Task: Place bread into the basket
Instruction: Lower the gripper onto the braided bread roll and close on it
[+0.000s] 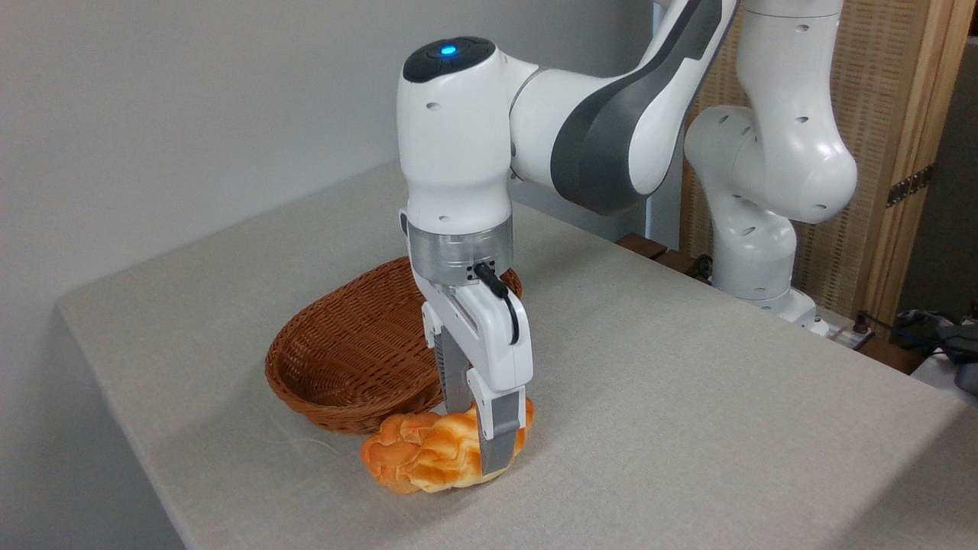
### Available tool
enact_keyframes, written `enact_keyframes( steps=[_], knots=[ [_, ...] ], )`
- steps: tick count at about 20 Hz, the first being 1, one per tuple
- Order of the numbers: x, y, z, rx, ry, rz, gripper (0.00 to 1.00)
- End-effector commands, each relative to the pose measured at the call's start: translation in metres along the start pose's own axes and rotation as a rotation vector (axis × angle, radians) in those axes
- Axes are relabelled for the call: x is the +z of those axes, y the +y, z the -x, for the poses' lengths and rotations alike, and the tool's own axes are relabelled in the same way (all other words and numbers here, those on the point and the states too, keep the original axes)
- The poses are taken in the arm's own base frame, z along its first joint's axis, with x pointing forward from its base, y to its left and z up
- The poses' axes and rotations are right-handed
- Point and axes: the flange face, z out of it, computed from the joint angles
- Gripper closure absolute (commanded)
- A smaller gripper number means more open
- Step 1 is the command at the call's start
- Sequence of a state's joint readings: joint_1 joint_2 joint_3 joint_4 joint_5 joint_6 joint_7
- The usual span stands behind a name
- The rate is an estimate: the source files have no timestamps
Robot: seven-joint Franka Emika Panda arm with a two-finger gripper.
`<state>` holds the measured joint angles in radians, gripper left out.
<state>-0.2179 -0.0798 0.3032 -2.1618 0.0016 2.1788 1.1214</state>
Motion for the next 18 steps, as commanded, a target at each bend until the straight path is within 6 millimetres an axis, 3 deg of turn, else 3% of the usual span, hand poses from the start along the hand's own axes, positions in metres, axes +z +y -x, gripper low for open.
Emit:
enact_keyframes(
  steps=[1,10,12,13,16,18],
  knots=[
    [0.011,-0.002,0.002,0.001,-0.004,0.002,0.0],
    [0.026,-0.003,-0.001,0.002,-0.019,0.022,0.02],
    [0.026,-0.003,-0.002,0.005,-0.019,0.023,0.14],
    [0.026,-0.003,-0.002,0.008,-0.019,0.023,0.3],
    [0.025,-0.003,-0.002,0.026,-0.019,0.023,0.66],
    [0.025,-0.003,-0.002,0.027,-0.017,0.024,0.77]
  ],
)
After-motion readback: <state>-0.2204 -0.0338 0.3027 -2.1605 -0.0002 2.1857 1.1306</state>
